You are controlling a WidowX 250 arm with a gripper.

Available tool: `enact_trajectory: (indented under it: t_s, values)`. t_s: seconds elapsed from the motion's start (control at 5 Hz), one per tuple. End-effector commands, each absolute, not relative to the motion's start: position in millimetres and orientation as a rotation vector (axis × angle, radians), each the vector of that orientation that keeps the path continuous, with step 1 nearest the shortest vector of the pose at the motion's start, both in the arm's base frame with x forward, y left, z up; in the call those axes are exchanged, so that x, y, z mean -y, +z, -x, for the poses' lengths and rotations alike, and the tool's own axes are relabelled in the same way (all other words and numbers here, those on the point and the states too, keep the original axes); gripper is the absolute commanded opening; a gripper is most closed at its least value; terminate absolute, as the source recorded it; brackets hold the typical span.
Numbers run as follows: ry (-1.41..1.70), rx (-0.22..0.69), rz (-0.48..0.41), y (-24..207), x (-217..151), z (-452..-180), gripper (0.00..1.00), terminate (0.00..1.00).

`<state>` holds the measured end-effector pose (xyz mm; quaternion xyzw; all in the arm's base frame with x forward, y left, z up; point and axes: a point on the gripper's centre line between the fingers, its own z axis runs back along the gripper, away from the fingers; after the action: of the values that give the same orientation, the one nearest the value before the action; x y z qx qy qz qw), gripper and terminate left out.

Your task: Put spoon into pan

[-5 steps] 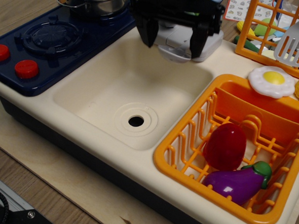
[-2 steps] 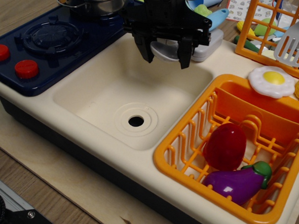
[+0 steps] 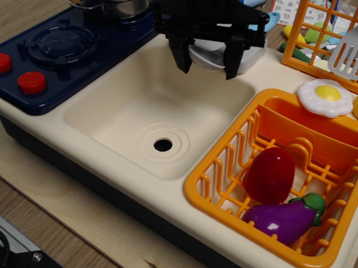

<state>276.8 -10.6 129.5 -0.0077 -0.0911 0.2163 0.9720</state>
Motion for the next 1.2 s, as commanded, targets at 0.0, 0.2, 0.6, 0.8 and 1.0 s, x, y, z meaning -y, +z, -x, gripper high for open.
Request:
enact_trajectory:
  t_s: [0.0, 0.2, 0.6, 0.8, 1.0]
  values:
    - [0.675, 0.146, 0.023, 160.6, 31.5, -248.3, 0.0, 0.0]
    - [0.752, 0.147, 0.0, 156.8, 32.9, -225.4, 0.0, 0.0]
    - [0.862, 0.139, -0.135, 165.0, 6.8, -190.9, 0.0, 0.0]
    - [0.849, 0.157, -0.168, 179.2, -25.0, -193.6, 0.0, 0.0]
    - [0.812, 0.159, -0.172, 188.2, -58.8, -206.3, 0.0, 0.0]
